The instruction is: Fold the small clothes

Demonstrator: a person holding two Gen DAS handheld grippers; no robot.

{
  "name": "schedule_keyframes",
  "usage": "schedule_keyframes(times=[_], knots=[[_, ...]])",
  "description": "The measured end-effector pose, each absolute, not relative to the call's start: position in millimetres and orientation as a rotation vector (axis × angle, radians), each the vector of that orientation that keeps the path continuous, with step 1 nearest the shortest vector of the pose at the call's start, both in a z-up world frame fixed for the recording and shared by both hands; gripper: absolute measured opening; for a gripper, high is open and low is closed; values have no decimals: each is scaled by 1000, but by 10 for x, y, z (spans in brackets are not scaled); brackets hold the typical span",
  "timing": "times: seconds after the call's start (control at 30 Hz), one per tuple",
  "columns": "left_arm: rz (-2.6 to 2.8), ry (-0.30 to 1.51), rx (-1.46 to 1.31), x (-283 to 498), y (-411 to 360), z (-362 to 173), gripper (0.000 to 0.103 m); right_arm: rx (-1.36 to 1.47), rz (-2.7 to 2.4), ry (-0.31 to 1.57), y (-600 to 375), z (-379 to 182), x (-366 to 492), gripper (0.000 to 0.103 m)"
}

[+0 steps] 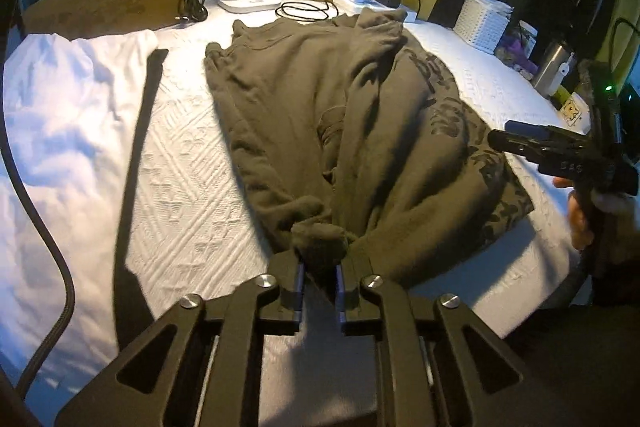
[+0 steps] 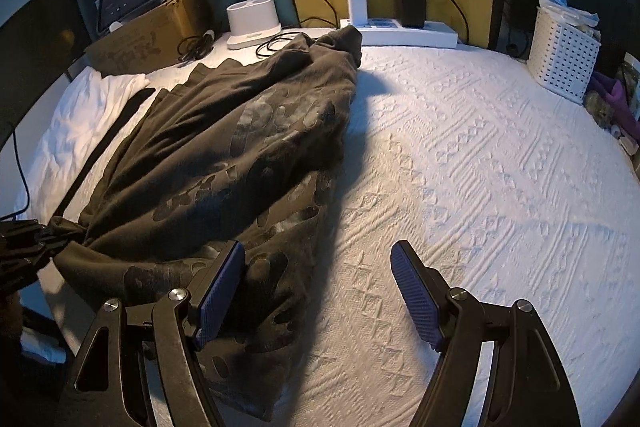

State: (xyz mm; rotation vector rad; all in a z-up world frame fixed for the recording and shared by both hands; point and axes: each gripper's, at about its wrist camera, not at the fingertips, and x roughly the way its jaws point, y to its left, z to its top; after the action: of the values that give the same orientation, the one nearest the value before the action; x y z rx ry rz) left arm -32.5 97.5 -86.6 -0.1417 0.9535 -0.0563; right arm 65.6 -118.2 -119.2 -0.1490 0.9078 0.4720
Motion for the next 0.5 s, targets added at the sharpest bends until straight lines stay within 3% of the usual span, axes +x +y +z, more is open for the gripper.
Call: schedule_keyframes(times=[0.13,0.5], knots=[[-24,908,-97,-352,951,-695,43,-154,475,890,-1211,-1156,663,77],[-44,855,18,329,678,-467,47,-133,451,858,-1415,-1093,855,77]])
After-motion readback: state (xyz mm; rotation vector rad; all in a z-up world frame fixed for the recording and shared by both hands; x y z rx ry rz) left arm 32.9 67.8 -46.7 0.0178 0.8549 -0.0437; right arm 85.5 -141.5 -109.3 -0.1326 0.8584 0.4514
